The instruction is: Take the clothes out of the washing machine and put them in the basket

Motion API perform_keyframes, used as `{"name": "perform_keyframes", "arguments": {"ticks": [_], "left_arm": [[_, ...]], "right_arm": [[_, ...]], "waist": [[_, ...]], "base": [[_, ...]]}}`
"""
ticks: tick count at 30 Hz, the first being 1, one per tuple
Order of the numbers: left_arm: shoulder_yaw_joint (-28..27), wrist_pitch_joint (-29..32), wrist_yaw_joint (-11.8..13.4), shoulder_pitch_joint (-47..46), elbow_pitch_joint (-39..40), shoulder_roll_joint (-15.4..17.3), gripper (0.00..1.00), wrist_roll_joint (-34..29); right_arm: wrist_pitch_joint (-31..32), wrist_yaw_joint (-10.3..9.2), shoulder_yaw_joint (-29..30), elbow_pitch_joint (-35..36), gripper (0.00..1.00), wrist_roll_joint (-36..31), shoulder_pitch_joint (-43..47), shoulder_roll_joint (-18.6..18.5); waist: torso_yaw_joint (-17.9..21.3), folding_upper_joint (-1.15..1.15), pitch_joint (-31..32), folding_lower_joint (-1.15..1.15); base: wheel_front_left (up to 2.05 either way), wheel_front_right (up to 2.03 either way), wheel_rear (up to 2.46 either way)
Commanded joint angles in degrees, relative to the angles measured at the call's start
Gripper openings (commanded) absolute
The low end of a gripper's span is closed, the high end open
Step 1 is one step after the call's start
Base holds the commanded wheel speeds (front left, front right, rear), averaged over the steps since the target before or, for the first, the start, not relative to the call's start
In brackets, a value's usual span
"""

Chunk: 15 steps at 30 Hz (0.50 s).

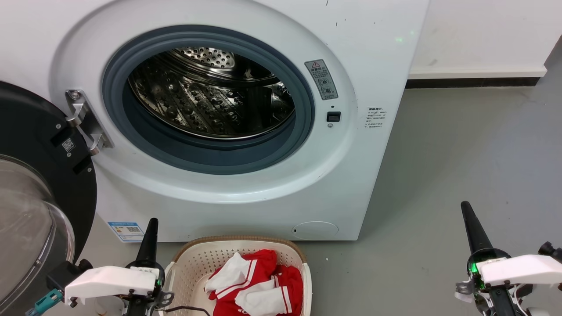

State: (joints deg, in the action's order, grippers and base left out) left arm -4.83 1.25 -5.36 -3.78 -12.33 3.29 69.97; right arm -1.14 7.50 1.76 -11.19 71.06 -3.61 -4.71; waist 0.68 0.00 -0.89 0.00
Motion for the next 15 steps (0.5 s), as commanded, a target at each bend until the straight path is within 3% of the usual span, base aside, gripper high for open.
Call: {"name": "perform_keyframes", "arguments": {"ticks": [1,15], "left_arm": [[-0.3,0.3,-0.3,-1.1,0.2,0.0,0.00,1.4],[-0.8,2.2,-1.0,-1.8,-0.5,-0.1,0.00,8.8]], "right_arm": [[0.3,0.00,0.3,0.1,0.00,1.6,-1.5,-0.3],[2.2,-0.01,1.0,-1.0,0.00,9.2,-1.9,-0.1]], "waist": [[0.0,0.00,0.0,0.00],[-0.2,0.00,0.2,0.00]], "base": [[0.00,0.00,0.00],[0.00,0.00,0.00]]}}
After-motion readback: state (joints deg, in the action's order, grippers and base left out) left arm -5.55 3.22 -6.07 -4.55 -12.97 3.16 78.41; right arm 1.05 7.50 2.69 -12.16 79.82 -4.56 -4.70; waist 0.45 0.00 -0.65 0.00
